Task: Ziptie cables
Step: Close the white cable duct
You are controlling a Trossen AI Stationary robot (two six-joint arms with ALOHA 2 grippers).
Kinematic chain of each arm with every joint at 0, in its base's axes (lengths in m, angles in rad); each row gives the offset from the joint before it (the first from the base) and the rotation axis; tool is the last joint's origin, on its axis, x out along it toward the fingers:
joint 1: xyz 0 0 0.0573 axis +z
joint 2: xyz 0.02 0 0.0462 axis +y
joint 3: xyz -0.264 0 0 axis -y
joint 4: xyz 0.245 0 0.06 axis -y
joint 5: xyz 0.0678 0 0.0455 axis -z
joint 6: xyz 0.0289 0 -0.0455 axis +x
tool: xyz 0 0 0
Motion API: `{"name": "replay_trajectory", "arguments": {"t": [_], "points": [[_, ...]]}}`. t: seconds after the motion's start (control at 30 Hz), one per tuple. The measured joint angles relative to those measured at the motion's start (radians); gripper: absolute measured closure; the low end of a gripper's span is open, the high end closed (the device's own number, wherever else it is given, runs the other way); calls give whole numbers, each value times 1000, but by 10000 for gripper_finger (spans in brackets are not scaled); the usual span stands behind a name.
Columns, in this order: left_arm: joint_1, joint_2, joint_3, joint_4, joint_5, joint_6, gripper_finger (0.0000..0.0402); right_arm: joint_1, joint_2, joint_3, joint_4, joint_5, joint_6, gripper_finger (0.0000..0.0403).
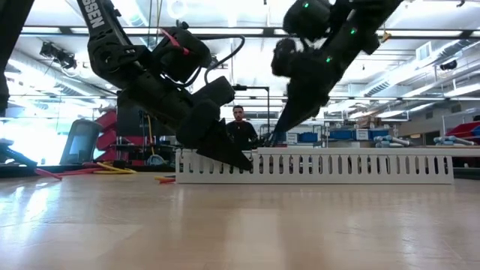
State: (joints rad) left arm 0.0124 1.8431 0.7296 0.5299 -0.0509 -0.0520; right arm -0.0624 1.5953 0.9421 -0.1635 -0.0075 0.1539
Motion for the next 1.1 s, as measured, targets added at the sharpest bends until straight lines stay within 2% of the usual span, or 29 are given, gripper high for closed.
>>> {"name": "replay_trajectory", "arguments": {"t": [0.13, 0.43, 0.67, 0.77, 0.83, 0.93, 1.03, 1.1], "points": [[0, 0, 0, -1, -1, 2, 176, 10, -33, 1, -44, -5, -46, 357], [0, 0, 0, -2, 0, 3, 176, 25, -28, 2, -77, -3, -79, 246], [0, 0, 0, -3, 0, 3, 176, 37, -25, -6, -124, -3, 8, 217], [0, 0, 0, -2, 0, 1, 176, 53, -25, -21, -126, -1, 44, 224], [0, 0, 0, -1, 0, -3, 176, 64, -25, -32, -123, 26, 53, 244], [0, 0, 0, 1, 0, -5, 176, 75, -25, -41, -124, 70, 55, 297], [-1, 0, 0, 1, 0, -9, 176, 76, -25, -41, -115, 76, 55, 364], [-1, 0, 0, 1, 0, -9, 176, 72, -9, -40, -101, 76, 57, 392]]}}
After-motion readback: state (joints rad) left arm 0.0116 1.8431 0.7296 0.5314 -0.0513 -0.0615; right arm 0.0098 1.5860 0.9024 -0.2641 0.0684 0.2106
